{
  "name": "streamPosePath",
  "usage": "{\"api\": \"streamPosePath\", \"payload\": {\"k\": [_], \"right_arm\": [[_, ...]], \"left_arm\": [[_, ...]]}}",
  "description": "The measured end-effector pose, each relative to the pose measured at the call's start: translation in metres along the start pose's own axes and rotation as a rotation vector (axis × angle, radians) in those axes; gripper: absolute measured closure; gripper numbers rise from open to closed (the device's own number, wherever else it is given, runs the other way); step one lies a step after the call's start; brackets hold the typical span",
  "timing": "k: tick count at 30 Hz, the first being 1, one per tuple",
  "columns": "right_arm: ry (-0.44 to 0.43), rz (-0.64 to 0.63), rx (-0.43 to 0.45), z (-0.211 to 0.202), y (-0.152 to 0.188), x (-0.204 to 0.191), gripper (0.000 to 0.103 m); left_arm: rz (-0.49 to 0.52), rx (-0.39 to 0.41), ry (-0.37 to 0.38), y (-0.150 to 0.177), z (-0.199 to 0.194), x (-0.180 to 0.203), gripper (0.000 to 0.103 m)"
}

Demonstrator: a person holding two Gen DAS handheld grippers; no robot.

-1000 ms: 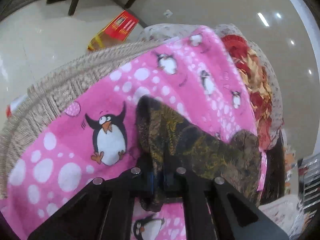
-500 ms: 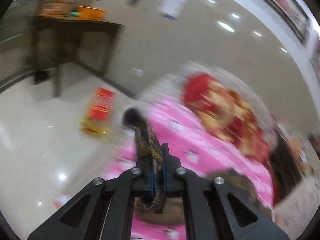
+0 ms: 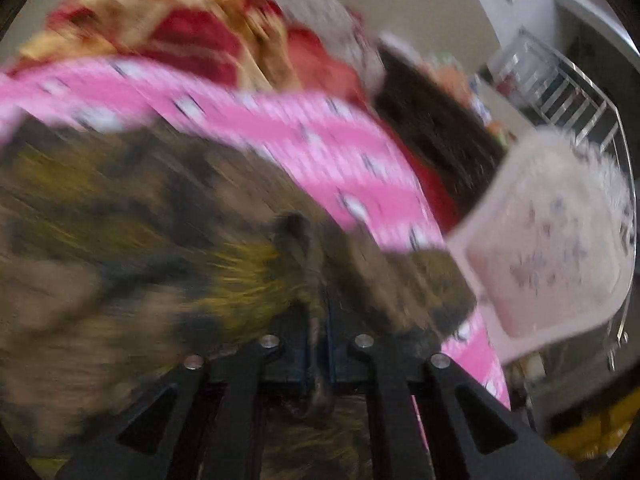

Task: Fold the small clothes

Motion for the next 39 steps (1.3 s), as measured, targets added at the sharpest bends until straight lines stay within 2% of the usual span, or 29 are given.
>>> {"api": "streamPosePath", "payload": {"k": [2, 3, 5, 6, 8, 9, 11, 12, 13, 14, 15, 16, 19, 21, 23, 24, 26, 27, 28, 29, 32, 34, 37, 39], "right_arm": [[0.007, 0.002, 0.004, -0.008, 0.0, 0.011, 0.0], [0.007, 0.007, 0.007, -0.012, -0.003, 0.017, 0.0], [-0.035, 0.01, 0.038, -0.02, -0.016, 0.026, 0.0], [-0.074, 0.006, 0.062, -0.024, -0.025, 0.027, 0.0], [-0.198, -0.024, 0.116, -0.03, -0.049, 0.022, 0.0], [-0.312, -0.044, 0.145, -0.026, -0.068, 0.016, 0.0], [-0.47, -0.055, 0.147, -0.011, -0.091, 0.006, 0.001], [-0.522, -0.05, 0.141, 0.0, -0.1, 0.003, 0.008], [-0.577, -0.031, 0.115, 0.018, -0.108, 0.0, 0.021], [-0.613, -0.012, 0.079, 0.032, -0.111, -0.001, 0.029], [-0.619, 0.011, 0.033, 0.048, -0.113, -0.002, 0.042], [-0.581, 0.026, -0.022, 0.065, -0.111, -0.002, 0.046], [-0.6, 0.049, -0.062, 0.079, -0.097, -0.002, 0.05], [-0.555, 0.055, -0.072, 0.087, -0.093, -0.002, 0.05], [-0.587, 0.088, -0.069, 0.092, -0.095, -0.001, 0.05], [-0.642, 0.085, -0.053, 0.093, -0.101, -0.004, 0.05], [-0.707, 0.067, -0.041, 0.094, -0.111, -0.01, 0.06], [-0.707, 0.061, -0.048, 0.098, -0.116, -0.012, 0.074], [-0.684, 0.068, -0.054, 0.104, -0.12, -0.01, 0.092], [-0.659, 0.087, -0.052, 0.106, -0.122, -0.005, 0.097], [-0.562, 0.064, -0.006, 0.09, -0.127, 0.009, 0.098], [-0.434, 0.028, -0.005, 0.086, -0.132, 0.024, 0.098], [-0.41, 0.015, -0.078, 0.098, -0.127, 0.042, 0.098], [-0.416, -0.003, -0.106, 0.105, -0.125, 0.04, 0.098]], "left_arm": [[-0.012, -0.076, 0.073, 0.017, 0.027, 0.011, 0.088], [-0.013, -0.113, 0.082, 0.024, 0.032, 0.011, 0.088], [0.005, -0.108, 0.077, 0.032, 0.018, 0.005, 0.079], [0.024, -0.077, 0.057, 0.035, 0.001, -0.002, 0.074], [0.04, -0.004, 0.0, 0.037, -0.034, -0.024, 0.057], [0.039, 0.037, -0.049, 0.041, -0.059, -0.042, 0.055], [0.002, 0.07, -0.125, 0.045, -0.089, -0.072, 0.055], [-0.04, 0.089, -0.174, 0.054, -0.11, -0.094, 0.055], [-0.065, 0.102, -0.2, 0.062, -0.124, -0.109, 0.055], [-0.077, 0.108, -0.22, 0.07, -0.134, -0.12, 0.055], [-0.085, 0.113, -0.247, 0.085, -0.147, -0.131, 0.055], [-0.09, 0.112, -0.261, 0.093, -0.151, -0.136, 0.055], [-0.092, 0.098, -0.284, 0.126, -0.159, -0.148, 0.054], [-0.108, 0.068, -0.291, 0.142, -0.148, -0.155, 0.053], [-0.111, 0.055, -0.309, 0.155, -0.137, -0.158, 0.053], [-0.073, 0.092, -0.327, 0.16, -0.136, -0.154, 0.052], [-0.042, 0.121, -0.325, 0.162, -0.134, -0.149, 0.043], [-0.036, 0.13, -0.335, 0.162, -0.136, -0.148, 0.043], [-0.036, 0.134, -0.337, 0.162, -0.137, -0.148, 0.042], [-0.044, 0.137, -0.329, 0.162, -0.138, -0.149, 0.042], [-0.1, 0.175, -0.316, 0.163, -0.149, -0.159, 0.042], [-0.148, 0.209, -0.318, 0.164, -0.16, -0.167, 0.042], [-0.187, 0.226, -0.319, 0.162, -0.171, -0.172, 0.042], [-0.192, 0.251, -0.319, 0.153, -0.183, -0.173, 0.042]]}}
Point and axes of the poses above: each gripper's, at about its wrist camera, not at the fingertips, and z roughly the way its jaws point, x to its right, y to its underside, the point moved 4 cm from there along z, roughly the way its jaws point, and after that the axes turned 8 degrees about -y, right-handed, at the moved point
